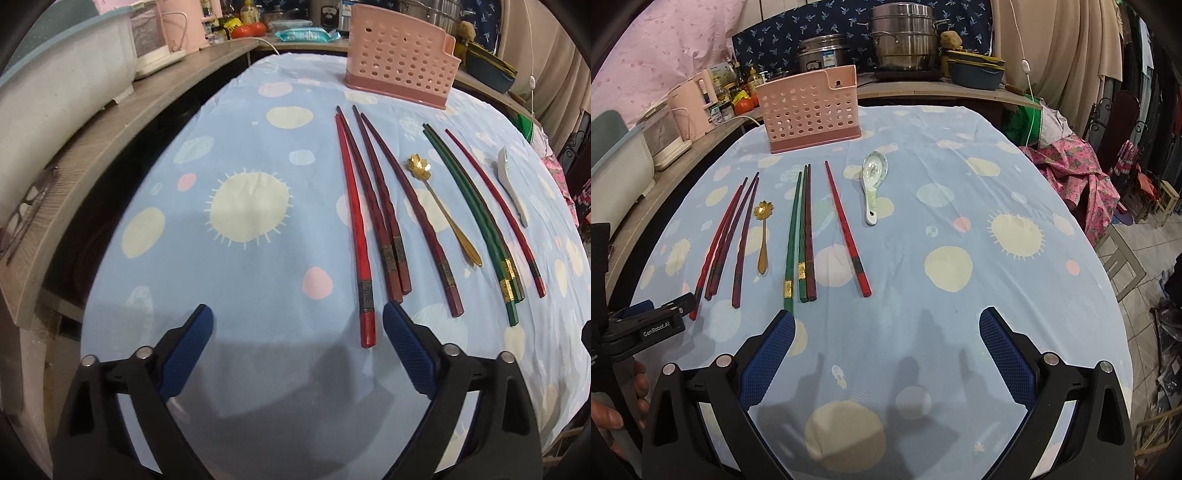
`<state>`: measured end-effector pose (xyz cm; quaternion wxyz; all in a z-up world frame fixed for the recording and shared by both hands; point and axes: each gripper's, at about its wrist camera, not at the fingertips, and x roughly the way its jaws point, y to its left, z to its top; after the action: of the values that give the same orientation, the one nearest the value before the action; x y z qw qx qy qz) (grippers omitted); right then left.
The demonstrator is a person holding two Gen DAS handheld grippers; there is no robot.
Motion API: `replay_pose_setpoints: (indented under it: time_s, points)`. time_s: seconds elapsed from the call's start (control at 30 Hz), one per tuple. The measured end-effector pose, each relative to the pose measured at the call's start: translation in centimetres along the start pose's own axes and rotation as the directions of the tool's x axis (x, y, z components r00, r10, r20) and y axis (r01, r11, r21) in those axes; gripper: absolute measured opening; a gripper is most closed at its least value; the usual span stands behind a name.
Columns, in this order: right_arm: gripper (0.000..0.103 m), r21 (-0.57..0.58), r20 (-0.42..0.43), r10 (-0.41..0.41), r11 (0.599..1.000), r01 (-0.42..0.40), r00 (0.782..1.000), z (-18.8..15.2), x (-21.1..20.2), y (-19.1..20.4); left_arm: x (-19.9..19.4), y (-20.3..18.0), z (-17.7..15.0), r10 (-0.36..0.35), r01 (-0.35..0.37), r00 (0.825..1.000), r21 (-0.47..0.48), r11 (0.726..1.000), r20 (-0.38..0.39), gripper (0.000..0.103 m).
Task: Organize utensils
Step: 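Grasp the single red chopstick with the left tool while the right tool grasps the white ceramic spoon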
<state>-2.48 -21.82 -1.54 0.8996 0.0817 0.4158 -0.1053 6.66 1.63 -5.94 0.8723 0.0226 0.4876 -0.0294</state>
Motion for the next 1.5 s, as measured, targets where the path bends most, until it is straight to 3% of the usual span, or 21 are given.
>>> replay_pose_setpoints:
  time_s: [0.1, 0.27, 0.3, 0.37, 0.4, 0.53, 0.8, 0.9, 1.1, 1.5]
  points:
    - [0.096, 0.006, -0.007, 0.008, 1.000, -0.008, 1.000, 0.6, 0.8, 0.0, 0.4, 0.0, 0.0, -0.013, 0.013, 1.000, 0.009, 1.000, -0.003, 0.073]
    - [0.096, -0.002, -0.008, 0.009, 1.000, -0.009, 1.000, 1.8, 1.8, 0.4, 0.1, 0.2, 0.6, -0.081, 0.081, 0.997, 0.013, 0.997, -0.002, 0.037]
    - [0.095, -0.004, -0.006, 0.012, 1.000, -0.012, 1.000, 2.1, 2.1, 0.5, 0.1, 0.3, 0.7, -0.092, 0.092, 0.996, 0.011, 0.996, -0.002, 0.034]
    - [0.090, -0.009, -0.005, 0.015, 1.000, -0.015, 1.000, 2.9, 2.8, 0.6, 0.3, 0.4, 1.0, -0.109, 0.109, 0.994, 0.004, 0.994, -0.006, 0.013]
    - [0.085, -0.007, -0.007, 0.015, 1.000, -0.015, 1.000, 3.3, 3.3, 0.6, 0.4, 0.6, 1.2, -0.125, 0.125, 0.992, -0.002, 0.992, -0.011, 0.009]
    - [0.071, -0.003, -0.006, 0.030, 1.000, -0.030, 1.000, 5.4, 5.2, 0.8, 0.7, 0.9, 1.7, -0.146, 0.146, 0.989, -0.020, 0.989, -0.019, 0.008]
    - [0.030, 0.008, -0.037, 0.066, 0.998, -0.065, 0.997, 8.9, 10.0, 1.2, 1.2, 0.6, 2.3, -0.142, 0.141, 0.989, -0.030, 0.990, -0.031, 0.008]
    - [0.021, 0.004, -0.057, 0.068, 0.998, -0.068, 0.996, 9.3, 11.3, 1.6, 1.3, 0.7, 2.3, -0.139, 0.138, 0.990, -0.030, 0.990, -0.031, 0.008]
    - [0.012, 0.008, -0.093, 0.080, 0.997, -0.079, 0.992, 8.6, 12.6, 1.7, 1.4, 0.6, 2.3, -0.136, 0.136, 0.990, -0.027, 0.990, -0.026, 0.008]
    - [0.010, 0.020, -0.081, 0.108, 0.994, -0.106, 0.991, 7.7, 11.6, 0.6, 1.2, 0.9, 2.3, -0.153, 0.152, 0.988, -0.045, 0.987, -0.026, 0.008]
